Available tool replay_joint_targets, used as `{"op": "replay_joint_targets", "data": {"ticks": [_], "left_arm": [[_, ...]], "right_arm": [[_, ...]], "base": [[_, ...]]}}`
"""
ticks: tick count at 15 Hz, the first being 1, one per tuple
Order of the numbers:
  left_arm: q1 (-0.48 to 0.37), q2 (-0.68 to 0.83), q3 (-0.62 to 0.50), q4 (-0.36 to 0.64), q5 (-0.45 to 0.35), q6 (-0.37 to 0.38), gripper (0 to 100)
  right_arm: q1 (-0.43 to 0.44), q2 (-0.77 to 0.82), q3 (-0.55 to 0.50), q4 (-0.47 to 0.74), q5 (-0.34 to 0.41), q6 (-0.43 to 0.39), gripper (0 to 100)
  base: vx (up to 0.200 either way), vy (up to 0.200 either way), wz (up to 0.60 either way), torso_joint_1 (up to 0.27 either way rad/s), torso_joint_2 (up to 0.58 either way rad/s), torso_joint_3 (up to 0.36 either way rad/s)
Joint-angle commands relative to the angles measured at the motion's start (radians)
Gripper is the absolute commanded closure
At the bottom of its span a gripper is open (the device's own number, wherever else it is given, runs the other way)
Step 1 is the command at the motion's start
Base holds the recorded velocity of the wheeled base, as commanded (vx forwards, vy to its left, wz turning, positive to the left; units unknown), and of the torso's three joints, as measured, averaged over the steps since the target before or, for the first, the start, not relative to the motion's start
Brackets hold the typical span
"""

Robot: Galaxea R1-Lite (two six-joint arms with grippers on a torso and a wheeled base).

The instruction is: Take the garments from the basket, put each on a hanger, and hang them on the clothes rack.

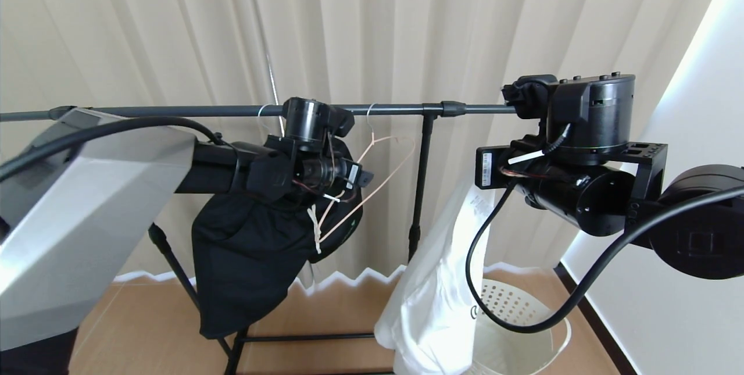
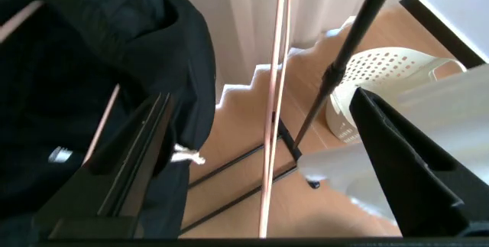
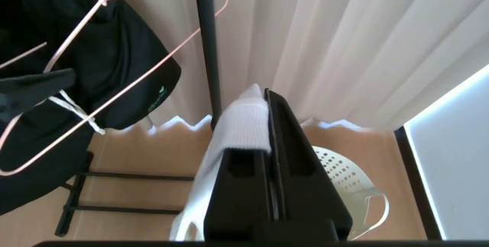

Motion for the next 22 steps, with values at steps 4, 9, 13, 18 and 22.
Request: {"op": "replay_joint_targets", "data": {"ticks": [4,9,13,18,22], "left_arm": [[-0.002,0.136,-0.064,-0.001,0.005,-0.006,0],[-0.002,0.148,-0.075,-0.001,0.002,-0.016,0],[0.000,0.147,-0.072,-0.001,0.005,-0.028,100],[0.000,0.139,-0.078,-0.001,0.003,-0.032,100],[0.001,0.124,-0.074,-0.012,0.006,-0.060,100]], "right_arm": [[0.000,-0.013,0.005,-0.001,0.000,0.000,100],[0.000,-0.013,0.005,-0.001,0.000,0.000,100],[0.000,-0.012,0.005,-0.001,0.000,0.000,100],[0.000,-0.009,0.006,-0.001,0.000,0.002,100],[0.000,-0.006,0.006,-0.001,0.000,0.002,100]], "base": [[0.000,0.000,0.00,0.000,0.00,0.000],[0.000,0.000,0.00,0.000,0.00,0.000],[0.000,0.000,0.00,0.000,0.00,0.000],[0.000,0.000,0.00,0.000,0.00,0.000],[0.000,0.000,0.00,0.000,0.00,0.000]]}}
